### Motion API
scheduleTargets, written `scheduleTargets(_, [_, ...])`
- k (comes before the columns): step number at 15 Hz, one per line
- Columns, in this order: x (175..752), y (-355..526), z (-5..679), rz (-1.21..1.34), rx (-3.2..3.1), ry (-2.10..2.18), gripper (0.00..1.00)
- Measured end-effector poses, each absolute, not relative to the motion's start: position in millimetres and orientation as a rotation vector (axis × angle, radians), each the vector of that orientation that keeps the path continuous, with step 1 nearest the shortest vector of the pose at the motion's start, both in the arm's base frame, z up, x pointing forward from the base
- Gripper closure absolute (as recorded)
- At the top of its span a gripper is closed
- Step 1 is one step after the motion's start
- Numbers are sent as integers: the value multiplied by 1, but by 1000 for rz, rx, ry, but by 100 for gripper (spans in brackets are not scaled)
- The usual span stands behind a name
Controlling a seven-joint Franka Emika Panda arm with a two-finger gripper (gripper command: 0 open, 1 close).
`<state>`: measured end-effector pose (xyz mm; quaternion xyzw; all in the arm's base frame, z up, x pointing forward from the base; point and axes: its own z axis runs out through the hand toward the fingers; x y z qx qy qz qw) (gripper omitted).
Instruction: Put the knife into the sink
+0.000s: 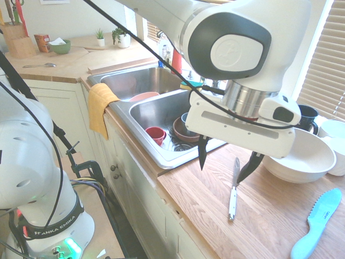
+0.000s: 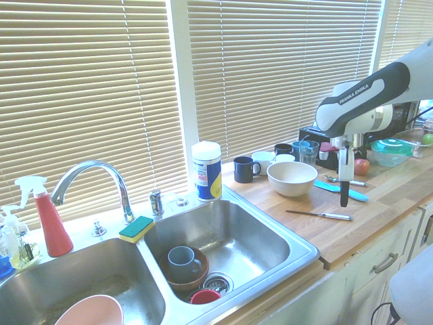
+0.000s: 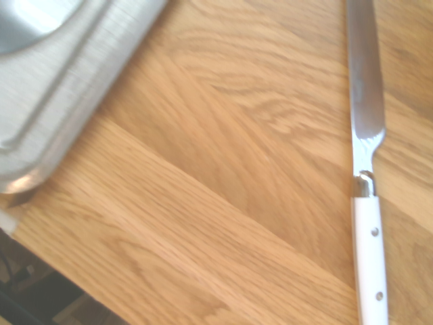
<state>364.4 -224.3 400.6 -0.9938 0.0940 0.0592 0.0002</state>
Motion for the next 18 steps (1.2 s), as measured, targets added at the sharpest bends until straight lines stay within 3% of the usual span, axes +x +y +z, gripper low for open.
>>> scheduleTargets(12, [380, -237, 324, 84, -3168, 359, 0])
scheduleTargets(13, [382, -236, 320, 81, -3170, 366, 100])
scheduleTargets(18, [388, -230, 315, 82, -3169, 410, 100])
